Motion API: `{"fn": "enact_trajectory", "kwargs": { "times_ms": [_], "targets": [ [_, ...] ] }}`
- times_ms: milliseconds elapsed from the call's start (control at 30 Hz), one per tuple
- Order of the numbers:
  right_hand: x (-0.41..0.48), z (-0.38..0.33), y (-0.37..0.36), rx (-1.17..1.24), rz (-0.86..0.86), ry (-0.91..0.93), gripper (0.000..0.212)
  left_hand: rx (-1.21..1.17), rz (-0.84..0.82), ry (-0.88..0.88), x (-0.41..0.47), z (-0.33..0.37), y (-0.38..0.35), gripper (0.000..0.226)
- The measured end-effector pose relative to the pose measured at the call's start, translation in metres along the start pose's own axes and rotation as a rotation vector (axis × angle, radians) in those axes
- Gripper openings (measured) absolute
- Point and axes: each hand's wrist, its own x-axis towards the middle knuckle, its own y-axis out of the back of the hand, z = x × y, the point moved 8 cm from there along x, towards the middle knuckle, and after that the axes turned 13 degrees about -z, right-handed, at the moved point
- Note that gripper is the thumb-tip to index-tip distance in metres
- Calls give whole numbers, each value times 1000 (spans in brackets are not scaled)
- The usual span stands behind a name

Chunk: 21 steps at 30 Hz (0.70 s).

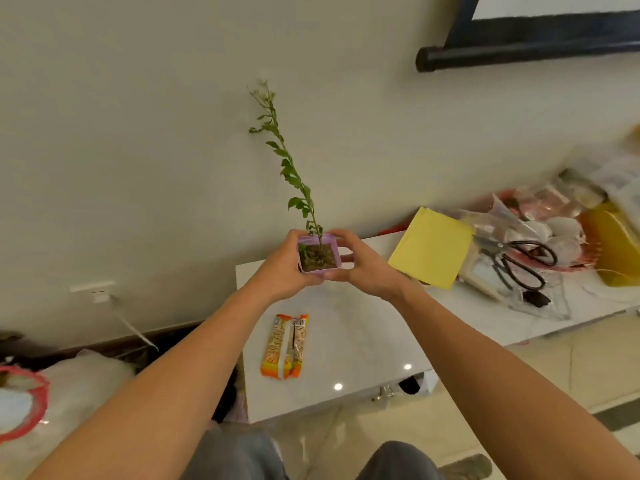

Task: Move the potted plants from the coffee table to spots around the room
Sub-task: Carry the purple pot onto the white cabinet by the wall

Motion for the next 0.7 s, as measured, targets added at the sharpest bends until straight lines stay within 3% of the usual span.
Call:
{"fn": "enact_trajectory", "kwargs": {
  "times_ms": [267, 533, 700],
  "targets": [
    [26, 56, -21, 133, 35, 112, 61, -152, 148, -70, 21, -51, -18, 81],
    [26, 50, -33, 126, -11, 153, 79, -202, 193, -70, 5, -53, -28, 90],
    [32, 32, -43, 28, -25, 174, 74, -245, 295, -38, -8, -60, -16, 86]
  ]
}}
